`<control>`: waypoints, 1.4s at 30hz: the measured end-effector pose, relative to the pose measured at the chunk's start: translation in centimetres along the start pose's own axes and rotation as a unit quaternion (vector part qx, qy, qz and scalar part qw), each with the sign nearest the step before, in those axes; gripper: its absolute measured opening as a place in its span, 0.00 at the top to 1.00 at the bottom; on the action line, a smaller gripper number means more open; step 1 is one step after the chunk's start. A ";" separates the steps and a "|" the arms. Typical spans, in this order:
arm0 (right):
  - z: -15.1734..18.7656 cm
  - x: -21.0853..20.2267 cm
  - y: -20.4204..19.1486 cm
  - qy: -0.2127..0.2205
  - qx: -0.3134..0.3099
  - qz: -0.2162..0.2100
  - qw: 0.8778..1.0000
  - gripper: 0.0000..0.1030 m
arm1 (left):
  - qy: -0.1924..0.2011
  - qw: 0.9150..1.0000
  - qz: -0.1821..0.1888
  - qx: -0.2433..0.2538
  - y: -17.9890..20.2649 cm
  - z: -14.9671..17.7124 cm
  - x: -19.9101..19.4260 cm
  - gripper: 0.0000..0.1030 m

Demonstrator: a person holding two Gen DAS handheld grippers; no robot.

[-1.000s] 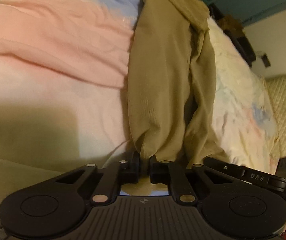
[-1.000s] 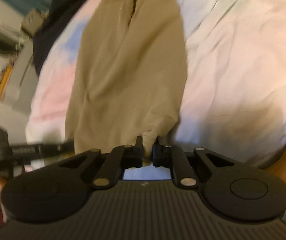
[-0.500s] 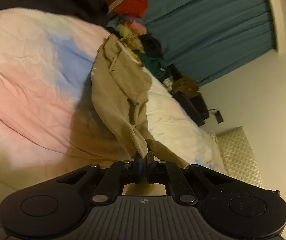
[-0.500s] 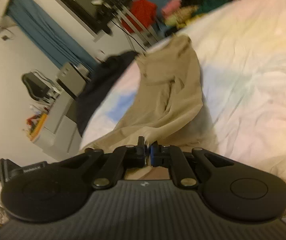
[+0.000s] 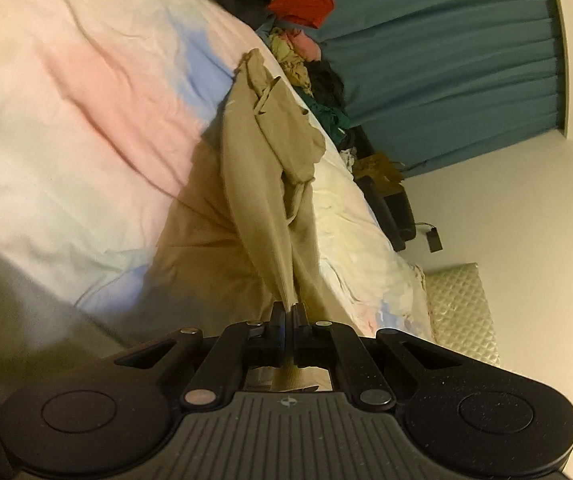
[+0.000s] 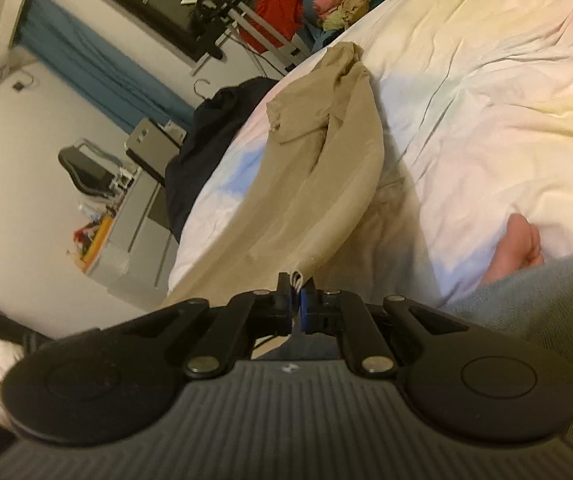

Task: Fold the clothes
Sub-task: 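Lift the hem with both tools and fold it toward the collar, then lay the folded hem down and open both tools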

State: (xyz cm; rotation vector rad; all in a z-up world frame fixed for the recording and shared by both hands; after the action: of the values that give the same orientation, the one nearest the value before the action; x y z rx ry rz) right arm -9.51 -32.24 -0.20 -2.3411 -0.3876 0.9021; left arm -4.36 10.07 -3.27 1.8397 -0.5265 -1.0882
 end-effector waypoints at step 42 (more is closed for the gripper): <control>-18.3 28.1 3.9 0.099 -0.133 0.186 0.969 0.86 | 0.106 0.939 -0.181 0.271 4.8 -22.8 27.3 0.36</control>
State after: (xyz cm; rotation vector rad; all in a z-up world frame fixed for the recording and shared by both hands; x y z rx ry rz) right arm 23.65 -30.20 -6.11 -2.7806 0.0189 0.8099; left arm 29.63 -0.72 -7.21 2.5859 -0.3887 -1.0224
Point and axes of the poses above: each gripper's, at about its wrist camera, not at the fingertips, and x roughly the way its jaws point, y to its right, z to its underside, the point moved 2 cm from there along x, roughly the way its jaws point, and after that the axes turned 8 degrees about -x, right-handed, at the moved point
